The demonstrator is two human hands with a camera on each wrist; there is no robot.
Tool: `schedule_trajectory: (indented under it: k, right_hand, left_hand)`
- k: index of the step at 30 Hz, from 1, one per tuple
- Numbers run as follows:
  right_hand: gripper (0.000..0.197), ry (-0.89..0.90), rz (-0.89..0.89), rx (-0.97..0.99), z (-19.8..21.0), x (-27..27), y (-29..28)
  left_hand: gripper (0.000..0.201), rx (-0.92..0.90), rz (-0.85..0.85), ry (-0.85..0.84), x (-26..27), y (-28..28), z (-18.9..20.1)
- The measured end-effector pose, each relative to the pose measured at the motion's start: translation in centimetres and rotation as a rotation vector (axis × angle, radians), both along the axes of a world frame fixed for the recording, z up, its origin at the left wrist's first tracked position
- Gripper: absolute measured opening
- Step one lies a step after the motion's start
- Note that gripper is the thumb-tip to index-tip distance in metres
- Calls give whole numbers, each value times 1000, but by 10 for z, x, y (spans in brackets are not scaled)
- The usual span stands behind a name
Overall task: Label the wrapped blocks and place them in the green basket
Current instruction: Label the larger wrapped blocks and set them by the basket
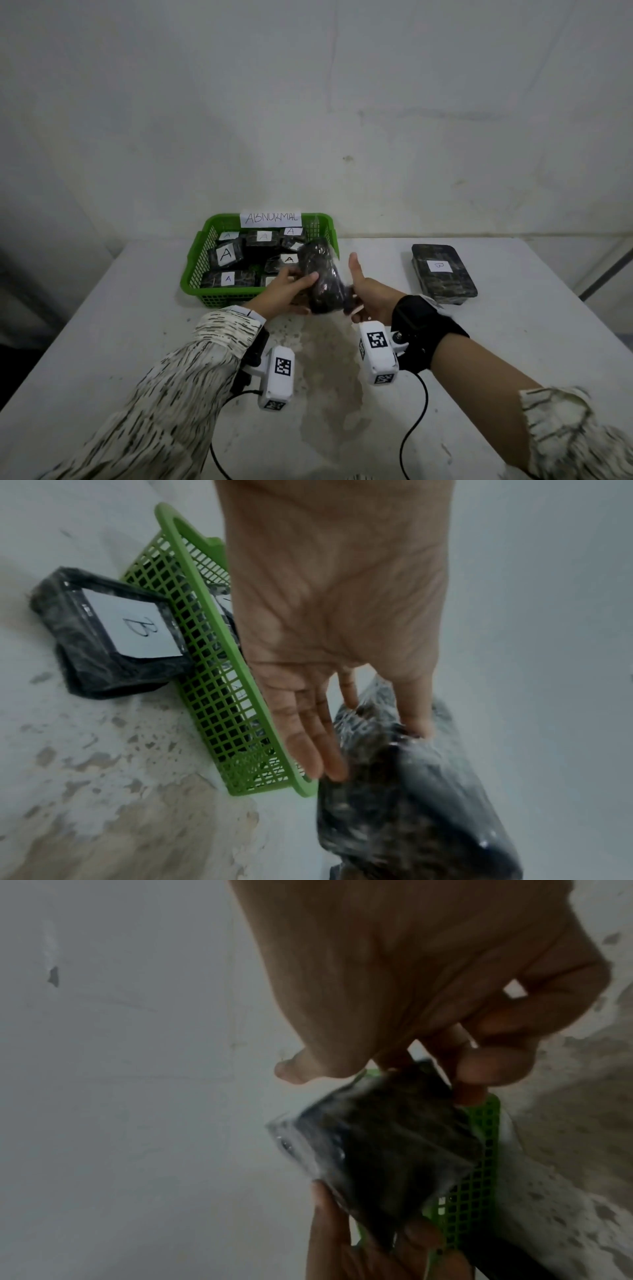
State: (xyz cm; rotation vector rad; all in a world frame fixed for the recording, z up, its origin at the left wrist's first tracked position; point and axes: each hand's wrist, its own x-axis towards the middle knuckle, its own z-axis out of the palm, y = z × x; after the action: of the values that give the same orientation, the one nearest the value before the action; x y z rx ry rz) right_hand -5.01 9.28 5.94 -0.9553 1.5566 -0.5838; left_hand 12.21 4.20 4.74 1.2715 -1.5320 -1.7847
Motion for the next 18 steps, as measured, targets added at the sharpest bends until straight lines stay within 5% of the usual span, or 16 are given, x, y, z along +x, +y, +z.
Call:
schedule_trajectory:
  k: [8,12,18]
  right_hand:
    - [49,0,76,21,-9,-4,4]
    - [51,-170,28,-13,-12,-1,7]
    - [33,-144,1,-111,-15,-7,-3]
  left_hand:
    - [77,121,-47,-20,17,0,-19]
    - [87,192,-92,-71,24,2,-25]
    - [91,194,-42,-50,40,-2,-26]
